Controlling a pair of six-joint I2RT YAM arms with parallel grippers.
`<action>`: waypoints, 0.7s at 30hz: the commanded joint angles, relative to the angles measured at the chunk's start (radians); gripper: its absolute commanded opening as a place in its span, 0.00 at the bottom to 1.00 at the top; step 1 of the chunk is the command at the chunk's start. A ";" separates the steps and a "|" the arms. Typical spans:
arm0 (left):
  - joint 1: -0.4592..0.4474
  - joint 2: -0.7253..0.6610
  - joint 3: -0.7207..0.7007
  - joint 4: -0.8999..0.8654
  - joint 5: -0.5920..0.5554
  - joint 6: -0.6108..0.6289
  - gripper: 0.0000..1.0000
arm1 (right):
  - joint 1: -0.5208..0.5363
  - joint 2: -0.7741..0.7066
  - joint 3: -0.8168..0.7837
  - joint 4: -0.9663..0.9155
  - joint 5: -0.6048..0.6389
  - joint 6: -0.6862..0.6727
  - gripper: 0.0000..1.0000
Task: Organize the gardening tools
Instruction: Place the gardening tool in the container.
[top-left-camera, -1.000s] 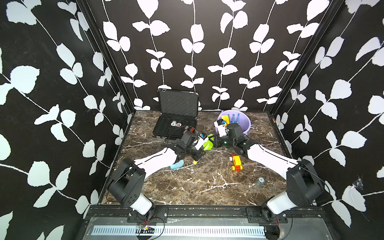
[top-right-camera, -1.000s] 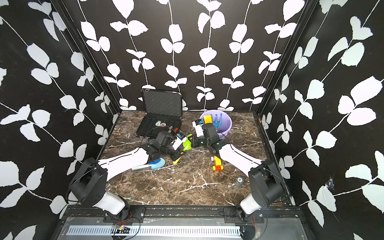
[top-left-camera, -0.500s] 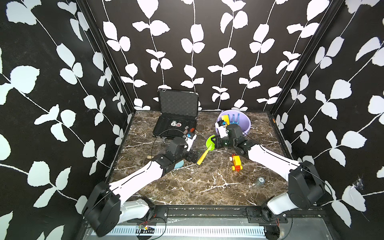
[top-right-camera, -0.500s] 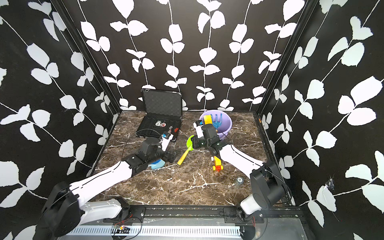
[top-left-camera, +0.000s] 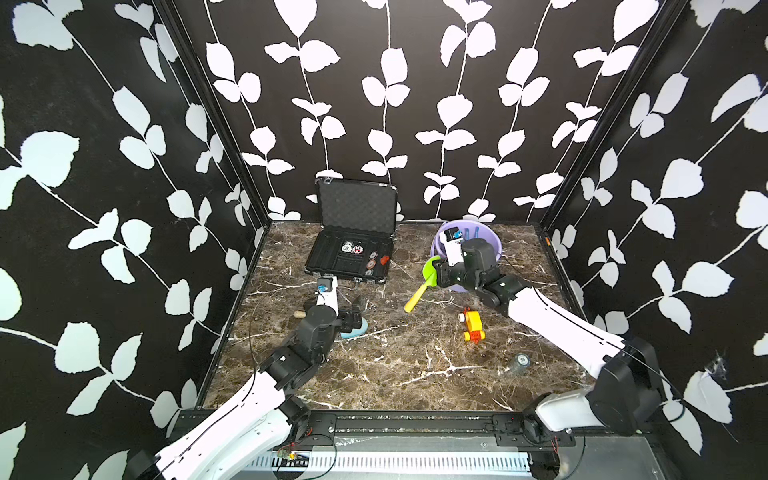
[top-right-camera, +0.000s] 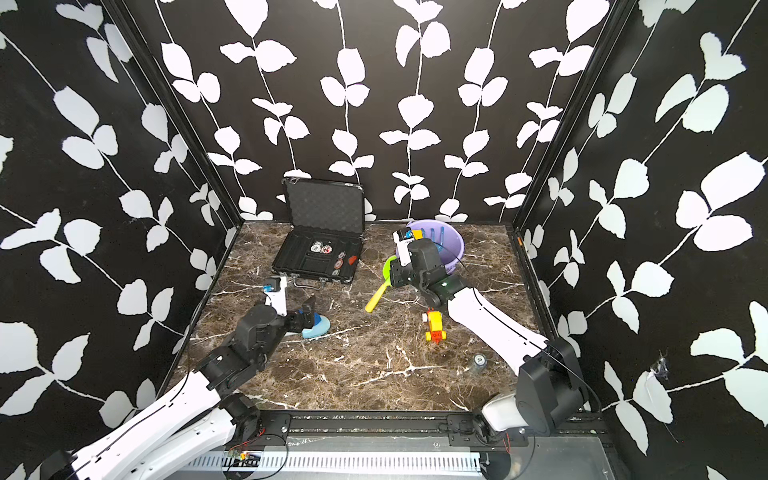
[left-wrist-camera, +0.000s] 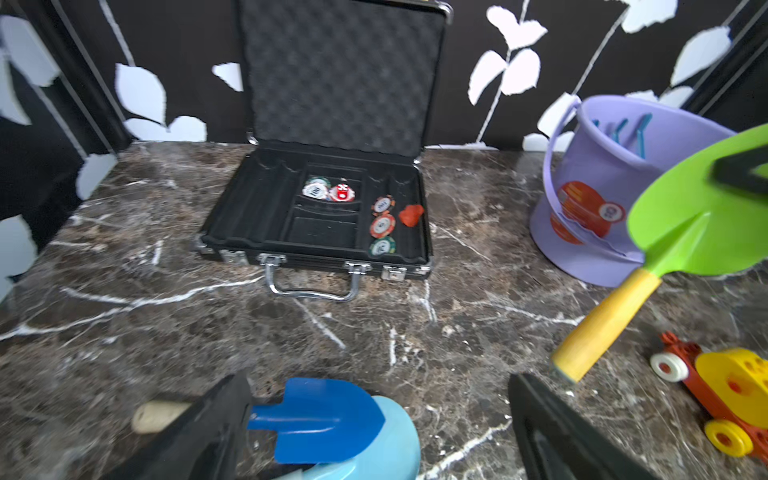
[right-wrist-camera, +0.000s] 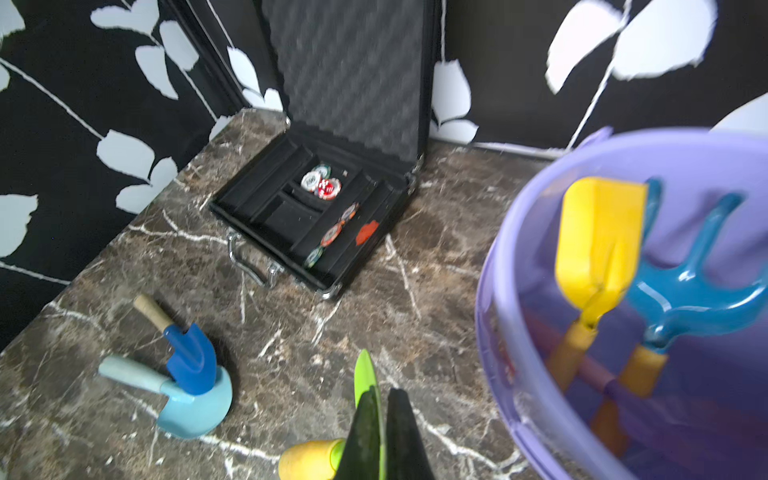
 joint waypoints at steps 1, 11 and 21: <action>-0.002 -0.061 -0.025 -0.063 -0.098 -0.040 0.99 | 0.006 -0.038 0.066 -0.005 0.089 -0.037 0.00; -0.002 -0.205 -0.075 -0.154 -0.180 -0.062 0.99 | -0.008 -0.027 0.270 -0.030 0.262 -0.134 0.00; -0.002 -0.266 -0.071 -0.223 -0.218 -0.039 0.99 | -0.099 0.049 0.382 0.001 0.358 -0.174 0.00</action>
